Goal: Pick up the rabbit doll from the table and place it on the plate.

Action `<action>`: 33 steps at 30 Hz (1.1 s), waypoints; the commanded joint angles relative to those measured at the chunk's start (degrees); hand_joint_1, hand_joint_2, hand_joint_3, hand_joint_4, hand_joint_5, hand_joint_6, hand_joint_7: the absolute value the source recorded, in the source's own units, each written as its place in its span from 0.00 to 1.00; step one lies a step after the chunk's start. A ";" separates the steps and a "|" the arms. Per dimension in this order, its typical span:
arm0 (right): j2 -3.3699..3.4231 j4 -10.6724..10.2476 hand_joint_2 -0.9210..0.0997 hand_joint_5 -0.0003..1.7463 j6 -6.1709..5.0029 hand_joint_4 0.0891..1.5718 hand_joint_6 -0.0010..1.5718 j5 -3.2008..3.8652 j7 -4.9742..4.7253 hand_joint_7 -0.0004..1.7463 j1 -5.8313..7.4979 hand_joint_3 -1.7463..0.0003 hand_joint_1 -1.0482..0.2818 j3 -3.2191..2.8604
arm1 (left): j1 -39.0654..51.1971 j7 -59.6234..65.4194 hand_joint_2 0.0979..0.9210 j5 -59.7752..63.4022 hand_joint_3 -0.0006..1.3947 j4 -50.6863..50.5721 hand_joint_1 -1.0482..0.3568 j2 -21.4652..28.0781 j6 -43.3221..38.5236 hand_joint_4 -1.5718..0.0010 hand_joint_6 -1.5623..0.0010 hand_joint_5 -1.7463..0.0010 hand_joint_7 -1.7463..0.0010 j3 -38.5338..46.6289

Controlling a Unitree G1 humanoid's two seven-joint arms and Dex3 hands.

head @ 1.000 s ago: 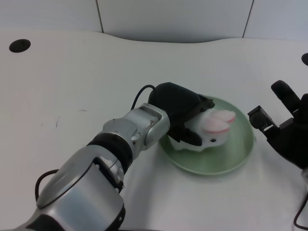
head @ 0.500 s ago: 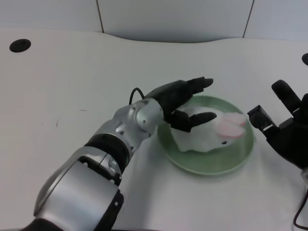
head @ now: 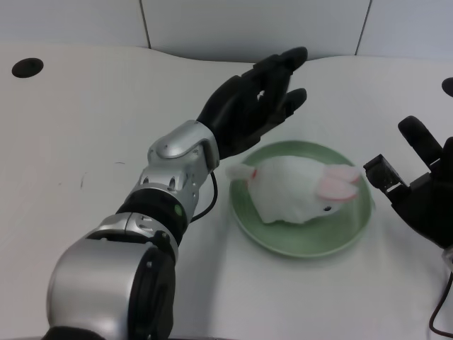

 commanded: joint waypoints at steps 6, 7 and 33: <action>-0.91 -0.56 0.00 1.00 0.71 0.33 0.43 0.85 -0.19 0.87 0.68 0.81 0.30 -0.69 | 5.65 -13.54 1.00 -6.65 0.51 -2.02 0.00 9.65 3.51 0.87 0.95 0.92 0.98 6.18; -1.02 -0.48 0.00 1.00 0.68 0.34 0.42 0.74 -0.34 0.89 0.68 0.80 0.30 -0.67 | 7.02 -14.95 1.00 -7.21 0.49 -2.28 0.00 11.02 3.19 0.84 0.94 0.90 0.98 6.71; -1.99 3.14 0.00 1.00 0.02 0.36 0.43 -0.47 -1.15 0.88 -0.92 0.80 0.29 -0.07 | 36.82 -13.49 1.00 -17.03 0.44 -18.96 0.18 10.57 6.58 0.77 0.48 0.10 0.94 10.78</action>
